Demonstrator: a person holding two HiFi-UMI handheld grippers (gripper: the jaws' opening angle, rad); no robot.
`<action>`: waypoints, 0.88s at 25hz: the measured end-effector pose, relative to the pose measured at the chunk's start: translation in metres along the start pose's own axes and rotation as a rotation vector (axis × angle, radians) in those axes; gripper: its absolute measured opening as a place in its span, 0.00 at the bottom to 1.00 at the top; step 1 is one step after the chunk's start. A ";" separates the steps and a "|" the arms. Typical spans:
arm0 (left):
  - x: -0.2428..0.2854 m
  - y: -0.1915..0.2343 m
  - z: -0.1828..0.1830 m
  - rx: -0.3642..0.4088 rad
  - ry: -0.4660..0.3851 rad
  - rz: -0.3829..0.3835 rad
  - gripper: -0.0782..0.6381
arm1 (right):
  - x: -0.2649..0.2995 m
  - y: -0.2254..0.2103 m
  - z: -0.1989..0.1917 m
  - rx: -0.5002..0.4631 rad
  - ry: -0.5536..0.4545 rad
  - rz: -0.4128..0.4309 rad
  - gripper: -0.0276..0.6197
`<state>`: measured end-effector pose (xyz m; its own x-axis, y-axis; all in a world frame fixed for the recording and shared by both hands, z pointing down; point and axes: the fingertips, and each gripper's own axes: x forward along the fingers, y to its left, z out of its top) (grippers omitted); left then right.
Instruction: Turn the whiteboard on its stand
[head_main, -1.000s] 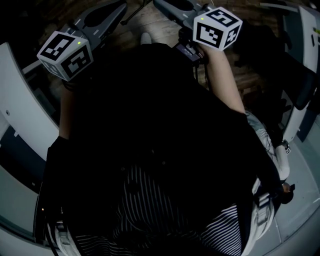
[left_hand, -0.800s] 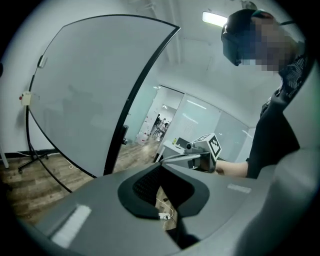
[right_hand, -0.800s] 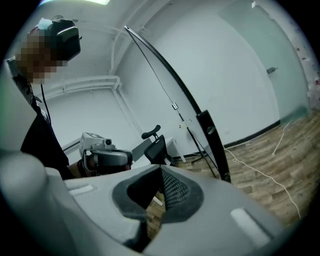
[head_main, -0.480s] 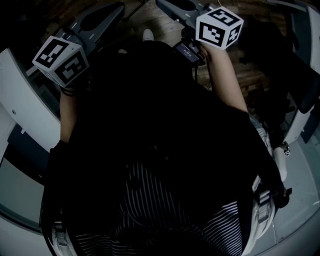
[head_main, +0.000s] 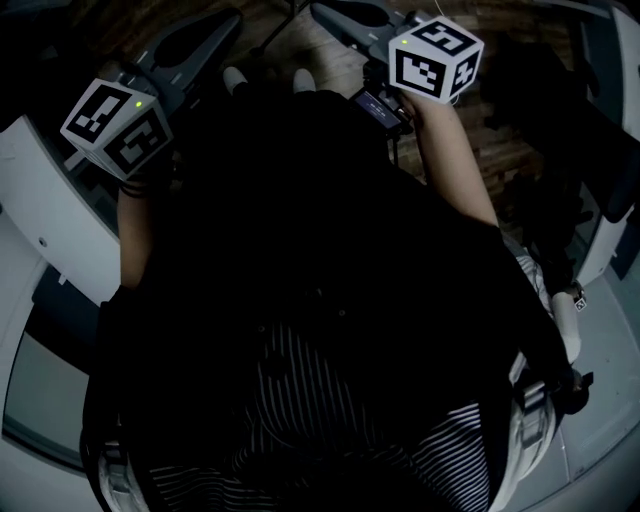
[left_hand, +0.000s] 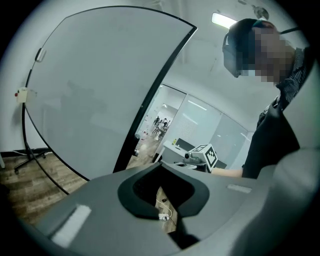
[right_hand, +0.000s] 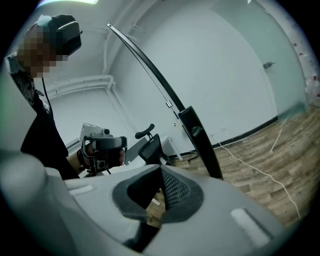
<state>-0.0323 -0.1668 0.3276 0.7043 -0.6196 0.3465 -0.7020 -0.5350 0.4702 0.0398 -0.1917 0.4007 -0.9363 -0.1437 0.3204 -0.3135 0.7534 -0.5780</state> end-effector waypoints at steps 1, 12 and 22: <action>0.002 0.010 0.005 0.007 0.000 -0.012 0.11 | 0.004 -0.006 0.004 0.003 -0.008 -0.018 0.04; 0.002 0.018 0.038 0.089 -0.006 -0.182 0.11 | -0.010 -0.003 0.056 -0.019 -0.172 -0.204 0.04; -0.005 0.053 0.056 0.071 0.015 -0.236 0.11 | -0.011 -0.017 0.101 -0.039 -0.314 -0.361 0.05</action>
<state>-0.0791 -0.2241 0.3047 0.8510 -0.4642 0.2457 -0.5228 -0.7034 0.4816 0.0399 -0.2676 0.3316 -0.7730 -0.5830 0.2502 -0.6270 0.6420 -0.4413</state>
